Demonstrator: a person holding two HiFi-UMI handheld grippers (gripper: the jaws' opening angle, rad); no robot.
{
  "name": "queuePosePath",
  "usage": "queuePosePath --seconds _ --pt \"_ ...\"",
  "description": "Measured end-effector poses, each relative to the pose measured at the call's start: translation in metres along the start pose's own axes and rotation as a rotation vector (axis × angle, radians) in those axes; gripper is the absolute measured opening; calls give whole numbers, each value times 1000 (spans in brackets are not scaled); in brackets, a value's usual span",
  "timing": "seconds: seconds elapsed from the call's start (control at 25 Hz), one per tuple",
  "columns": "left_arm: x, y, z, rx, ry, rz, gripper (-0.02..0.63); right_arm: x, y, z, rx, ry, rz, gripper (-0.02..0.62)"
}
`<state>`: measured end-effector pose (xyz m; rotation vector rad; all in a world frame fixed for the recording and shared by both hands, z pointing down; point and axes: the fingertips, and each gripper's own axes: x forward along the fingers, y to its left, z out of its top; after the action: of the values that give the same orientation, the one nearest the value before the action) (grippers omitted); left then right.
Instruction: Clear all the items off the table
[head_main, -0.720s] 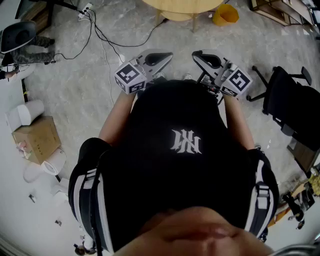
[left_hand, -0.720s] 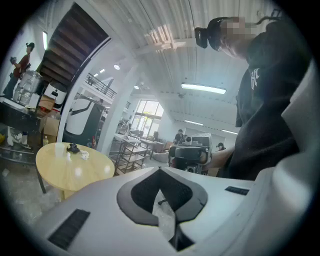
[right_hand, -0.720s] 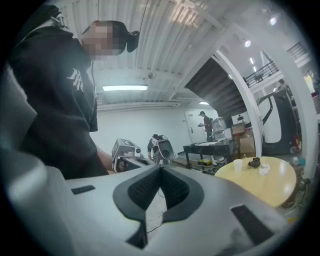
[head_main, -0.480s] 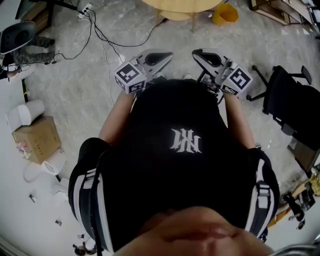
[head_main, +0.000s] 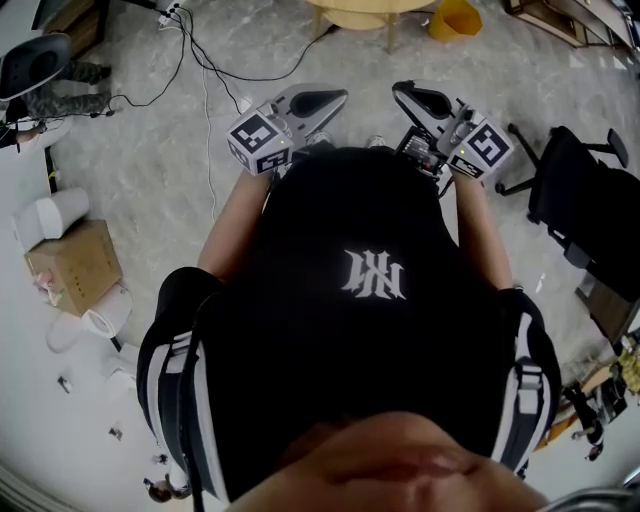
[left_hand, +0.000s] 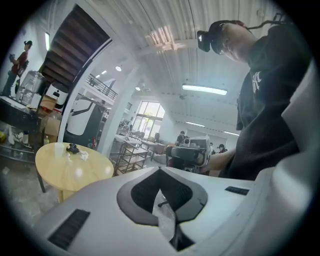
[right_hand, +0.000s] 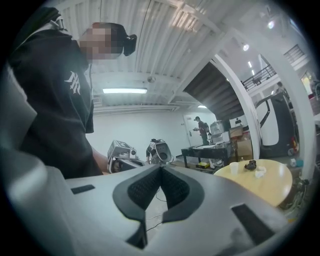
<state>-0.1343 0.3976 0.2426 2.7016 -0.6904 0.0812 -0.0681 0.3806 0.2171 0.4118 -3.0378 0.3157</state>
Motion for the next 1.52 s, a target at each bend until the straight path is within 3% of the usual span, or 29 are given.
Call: queuePosePath --seconds 0.52,0.92,1.52 --pt "36 -5 10 34 -3 53 12 -44 -21 10 -1 -62 14 3" --pt "71 -21 8 10 1 93 12 -81 -38 12 7 -101 46 3" --pt "68 10 18 5 -11 104 12 -63 -57 17 0 -74 54 3"
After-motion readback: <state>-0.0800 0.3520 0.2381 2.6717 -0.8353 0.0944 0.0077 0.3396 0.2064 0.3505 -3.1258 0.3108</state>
